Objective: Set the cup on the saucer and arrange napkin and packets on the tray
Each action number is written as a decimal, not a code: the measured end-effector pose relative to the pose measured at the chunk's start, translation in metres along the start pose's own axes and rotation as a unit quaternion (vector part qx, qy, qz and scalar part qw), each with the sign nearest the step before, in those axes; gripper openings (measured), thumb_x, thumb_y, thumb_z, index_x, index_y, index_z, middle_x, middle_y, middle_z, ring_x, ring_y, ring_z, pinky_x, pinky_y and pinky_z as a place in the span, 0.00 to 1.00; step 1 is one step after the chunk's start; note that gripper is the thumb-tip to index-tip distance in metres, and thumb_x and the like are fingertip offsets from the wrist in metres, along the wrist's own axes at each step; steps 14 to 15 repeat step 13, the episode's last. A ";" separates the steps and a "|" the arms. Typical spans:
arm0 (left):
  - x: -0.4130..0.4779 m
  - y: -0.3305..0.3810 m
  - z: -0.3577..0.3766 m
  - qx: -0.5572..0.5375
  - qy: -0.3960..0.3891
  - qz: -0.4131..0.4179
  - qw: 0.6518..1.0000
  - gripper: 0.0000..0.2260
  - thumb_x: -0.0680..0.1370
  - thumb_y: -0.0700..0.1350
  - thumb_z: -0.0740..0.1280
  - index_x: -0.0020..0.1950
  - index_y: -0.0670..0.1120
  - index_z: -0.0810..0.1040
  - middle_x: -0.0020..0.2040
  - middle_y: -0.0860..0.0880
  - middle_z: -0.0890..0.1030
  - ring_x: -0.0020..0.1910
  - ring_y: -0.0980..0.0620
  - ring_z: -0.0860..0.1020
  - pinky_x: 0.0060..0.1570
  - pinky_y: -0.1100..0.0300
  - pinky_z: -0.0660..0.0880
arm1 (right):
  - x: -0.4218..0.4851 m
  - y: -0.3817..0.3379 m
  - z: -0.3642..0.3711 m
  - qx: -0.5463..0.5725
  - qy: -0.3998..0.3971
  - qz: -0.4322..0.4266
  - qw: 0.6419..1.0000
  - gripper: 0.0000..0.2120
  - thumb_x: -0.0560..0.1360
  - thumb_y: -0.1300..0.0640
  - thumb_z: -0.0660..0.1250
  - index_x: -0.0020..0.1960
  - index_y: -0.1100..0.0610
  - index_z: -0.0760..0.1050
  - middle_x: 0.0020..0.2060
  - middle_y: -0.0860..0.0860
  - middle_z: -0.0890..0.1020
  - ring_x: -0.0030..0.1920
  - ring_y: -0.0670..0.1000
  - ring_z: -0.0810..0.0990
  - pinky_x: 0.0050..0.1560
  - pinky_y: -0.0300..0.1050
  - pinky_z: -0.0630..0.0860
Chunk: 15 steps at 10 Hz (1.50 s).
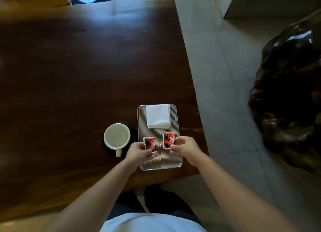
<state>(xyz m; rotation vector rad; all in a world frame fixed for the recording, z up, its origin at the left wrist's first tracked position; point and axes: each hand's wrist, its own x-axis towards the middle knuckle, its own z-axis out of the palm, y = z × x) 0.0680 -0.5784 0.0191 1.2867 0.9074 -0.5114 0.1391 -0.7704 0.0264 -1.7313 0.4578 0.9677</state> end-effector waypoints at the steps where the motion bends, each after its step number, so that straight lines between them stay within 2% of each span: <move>1: 0.017 -0.009 0.005 0.037 0.019 -0.019 0.999 0.06 0.77 0.30 0.71 0.52 0.29 0.80 0.50 0.33 0.84 0.43 0.42 0.87 0.40 0.58 0.84 | 0.012 0.007 0.002 -0.073 0.033 0.009 0.997 0.12 0.74 0.65 0.74 0.56 0.63 0.79 0.47 0.59 0.85 0.41 0.52 0.88 0.40 0.44 0.86; 2: 0.027 -0.015 0.008 0.085 0.038 -0.038 0.995 0.06 0.77 0.33 0.71 0.52 0.33 0.81 0.46 0.36 0.86 0.41 0.44 0.87 0.47 0.50 0.85 | 0.015 0.013 0.005 -0.137 0.054 0.018 0.989 0.10 0.74 0.63 0.75 0.54 0.61 0.79 0.43 0.57 0.85 0.38 0.50 0.87 0.42 0.46 0.86; 3: 0.029 -0.018 0.008 0.131 0.055 -0.034 0.989 0.04 0.78 0.36 0.71 0.51 0.36 0.81 0.44 0.38 0.86 0.38 0.46 0.87 0.44 0.50 0.85 | 0.016 0.018 0.006 -0.193 0.070 0.010 0.979 0.09 0.74 0.61 0.75 0.53 0.59 0.79 0.42 0.56 0.85 0.38 0.49 0.87 0.44 0.47 0.86; 4: 0.028 -0.017 0.006 0.196 0.071 -0.013 0.978 0.04 0.78 0.39 0.72 0.44 0.40 0.82 0.42 0.41 0.86 0.34 0.50 0.87 0.38 0.52 0.85 | 0.016 0.020 0.008 -0.233 0.082 0.006 0.969 0.07 0.75 0.58 0.75 0.50 0.58 0.80 0.41 0.55 0.85 0.36 0.48 0.87 0.42 0.46 0.86; 5: 0.027 -0.016 0.006 0.271 0.089 0.020 0.958 0.10 0.78 0.43 0.73 0.39 0.41 0.81 0.38 0.43 0.85 0.33 0.51 0.86 0.38 0.53 0.85 | 0.016 0.022 0.009 -0.259 0.098 0.012 0.961 0.06 0.75 0.56 0.75 0.46 0.58 0.80 0.40 0.55 0.86 0.34 0.47 0.86 0.40 0.45 0.86; 6: 0.025 -0.013 0.009 0.383 0.117 0.056 0.915 0.13 0.78 0.49 0.73 0.37 0.42 0.80 0.36 0.45 0.83 0.37 0.48 0.84 0.39 0.54 0.81 | 0.015 0.024 0.010 -0.269 0.103 0.019 0.957 0.08 0.75 0.54 0.74 0.47 0.60 0.82 0.39 0.55 0.86 0.33 0.46 0.86 0.37 0.41 0.85; 7: 0.025 -0.013 0.010 0.419 0.134 0.069 0.895 0.14 0.78 0.50 0.72 0.38 0.43 0.77 0.35 0.46 0.80 0.36 0.49 0.80 0.34 0.57 0.74 | 0.014 0.026 0.012 -0.269 0.109 0.019 0.957 0.09 0.75 0.54 0.74 0.47 0.61 0.82 0.38 0.55 0.86 0.32 0.47 0.86 0.35 0.40 0.84; 8: 0.026 -0.014 0.009 0.443 0.143 0.082 0.881 0.15 0.77 0.51 0.72 0.36 0.44 0.74 0.35 0.47 0.78 0.34 0.51 0.77 0.29 0.58 0.69 | 0.012 0.028 0.014 -0.270 0.116 0.010 0.956 0.10 0.75 0.54 0.74 0.47 0.61 0.82 0.38 0.56 0.85 0.34 0.48 0.86 0.38 0.43 0.85; 9: 0.029 -0.017 0.008 0.461 0.141 0.086 0.872 0.15 0.77 0.51 0.73 0.36 0.46 0.73 0.36 0.48 0.78 0.36 0.49 0.79 0.34 0.55 0.76 | 0.012 0.032 0.016 -0.277 0.129 0.007 0.952 0.10 0.75 0.54 0.75 0.46 0.61 0.81 0.39 0.56 0.85 0.35 0.49 0.86 0.38 0.44 0.85; 10: 0.028 -0.017 0.006 0.468 0.137 0.087 0.869 0.16 0.77 0.51 0.73 0.34 0.47 0.72 0.34 0.48 0.78 0.34 0.50 0.79 0.30 0.57 0.74 | 0.010 0.031 0.017 -0.281 0.138 0.001 0.950 0.10 0.74 0.53 0.75 0.46 0.61 0.82 0.41 0.56 0.85 0.39 0.51 0.86 0.42 0.48 0.86; 11: 0.021 -0.011 0.004 0.475 0.132 0.102 0.864 0.17 0.76 0.51 0.74 0.33 0.48 0.71 0.32 0.50 0.76 0.30 0.53 0.76 0.25 0.60 0.67 | 0.002 0.026 0.014 -0.286 0.136 -0.007 0.948 0.09 0.74 0.53 0.76 0.47 0.59 0.82 0.42 0.55 0.85 0.42 0.52 0.86 0.46 0.51 0.85; 12: 0.009 0.013 0.000 0.485 0.107 0.123 0.859 0.14 0.76 0.49 0.74 0.34 0.46 0.74 0.34 0.47 0.79 0.33 0.49 0.78 0.30 0.58 0.72 | -0.005 0.011 0.011 -0.290 0.113 -0.032 0.950 0.08 0.75 0.54 0.75 0.47 0.58 0.81 0.43 0.54 0.84 0.42 0.51 0.85 0.46 0.49 0.85; 13: -0.015 0.049 -0.005 0.525 0.095 0.125 0.837 0.08 0.76 0.49 0.71 0.42 0.46 0.78 0.42 0.45 0.83 0.41 0.46 0.81 0.38 0.53 0.78 | -0.022 -0.021 0.015 -0.305 0.091 -0.056 0.946 0.07 0.77 0.53 0.72 0.51 0.57 0.81 0.46 0.53 0.82 0.47 0.51 0.83 0.45 0.46 0.83; 15: -0.015 0.049 -0.005 0.525 0.095 0.125 0.837 0.08 0.76 0.49 0.71 0.42 0.46 0.78 0.42 0.45 0.83 0.41 0.46 0.81 0.38 0.53 0.78 | -0.022 -0.021 0.015 -0.305 0.091 -0.056 0.946 0.07 0.77 0.53 0.72 0.51 0.57 0.81 0.46 0.53 0.82 0.47 0.51 0.83 0.45 0.46 0.83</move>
